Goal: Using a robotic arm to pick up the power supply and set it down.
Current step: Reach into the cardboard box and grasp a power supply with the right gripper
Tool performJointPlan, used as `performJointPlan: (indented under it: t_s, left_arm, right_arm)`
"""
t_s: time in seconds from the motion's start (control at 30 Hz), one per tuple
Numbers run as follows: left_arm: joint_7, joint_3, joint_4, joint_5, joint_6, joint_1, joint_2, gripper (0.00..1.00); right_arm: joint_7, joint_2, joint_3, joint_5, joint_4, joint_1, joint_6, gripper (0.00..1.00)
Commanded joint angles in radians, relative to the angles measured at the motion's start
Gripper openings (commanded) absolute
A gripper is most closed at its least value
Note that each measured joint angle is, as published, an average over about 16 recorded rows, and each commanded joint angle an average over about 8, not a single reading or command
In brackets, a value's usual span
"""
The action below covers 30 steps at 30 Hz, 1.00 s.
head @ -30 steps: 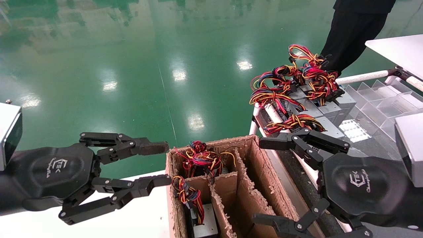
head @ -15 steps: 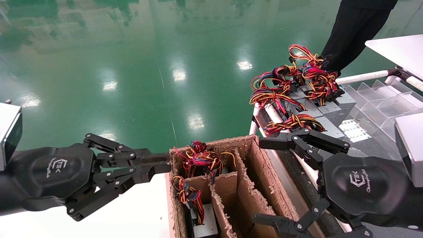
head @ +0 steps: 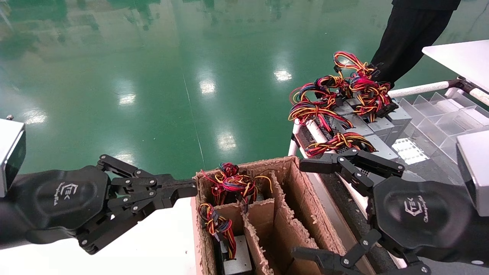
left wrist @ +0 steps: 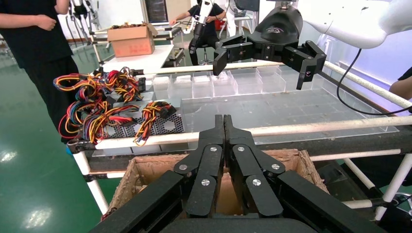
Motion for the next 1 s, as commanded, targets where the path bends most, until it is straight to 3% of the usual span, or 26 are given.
performJointPlan:
  t_s: [0.03,0.6,1.0]
  left_arm:
    - [0.0,0.0,0.0,0.0,0.0,0.0,0.0,1.0]
    - [0.0,0.0,0.0,0.0,0.0,0.0,0.0,1.0]
    - [0.0,0.0,0.0,0.0,0.0,0.0,0.0,1.0]
  right_arm:
    - [0.0,0.001,0.001,0.0,0.0,0.0,0.0,1.0]
    - [0.02,-0.031,-0.032,-0.025,-0.01,-0.011,0.013,1.0]
    - [-0.007,-0.157,-0.164,-0.303,-0.09,0.044,0.116,1.0]
